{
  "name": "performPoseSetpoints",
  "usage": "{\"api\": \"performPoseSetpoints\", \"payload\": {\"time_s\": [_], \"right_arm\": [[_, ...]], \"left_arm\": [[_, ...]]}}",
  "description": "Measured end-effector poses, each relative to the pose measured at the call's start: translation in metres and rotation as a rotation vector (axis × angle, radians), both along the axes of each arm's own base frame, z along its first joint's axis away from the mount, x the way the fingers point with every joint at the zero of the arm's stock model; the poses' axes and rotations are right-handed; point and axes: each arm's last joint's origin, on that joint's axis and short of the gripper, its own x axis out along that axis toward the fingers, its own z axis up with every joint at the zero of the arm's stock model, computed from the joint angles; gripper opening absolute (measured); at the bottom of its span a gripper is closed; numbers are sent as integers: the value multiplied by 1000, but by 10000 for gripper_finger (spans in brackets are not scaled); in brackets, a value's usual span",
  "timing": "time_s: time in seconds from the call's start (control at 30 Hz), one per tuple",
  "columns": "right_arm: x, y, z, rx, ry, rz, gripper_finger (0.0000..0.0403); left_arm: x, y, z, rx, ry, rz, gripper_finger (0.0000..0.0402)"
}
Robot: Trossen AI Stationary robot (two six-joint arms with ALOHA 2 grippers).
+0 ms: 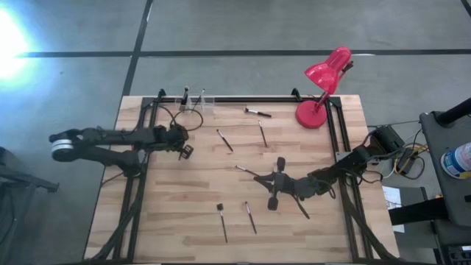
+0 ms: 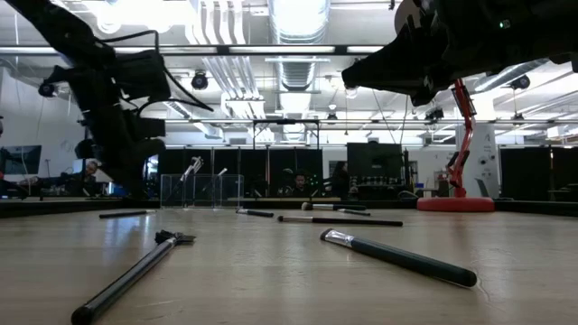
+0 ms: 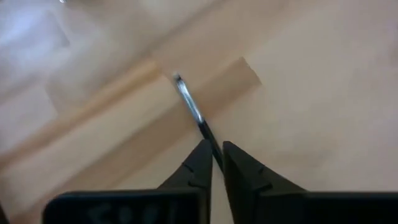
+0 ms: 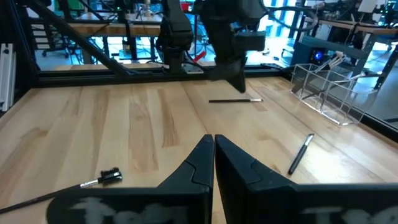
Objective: Put items in baskets/containers
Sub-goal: Put the black eyeshadow brush into the transparent organizer
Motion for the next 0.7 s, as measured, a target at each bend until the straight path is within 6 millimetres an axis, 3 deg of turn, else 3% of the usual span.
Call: {"api": "performPoseSetpoints", "payload": {"time_s": [0.17,0.4,0.7], "right_arm": [[0,0,0,0,0,0,9],[0,0,0,0,1,2,9],[0,0,0,-1,2,2,9]], "left_arm": [[7,24,1,-23,-26,39,70],[7,52,-16,-53,63,92,91],[13,59,-22,-48,64,46,92]]}}
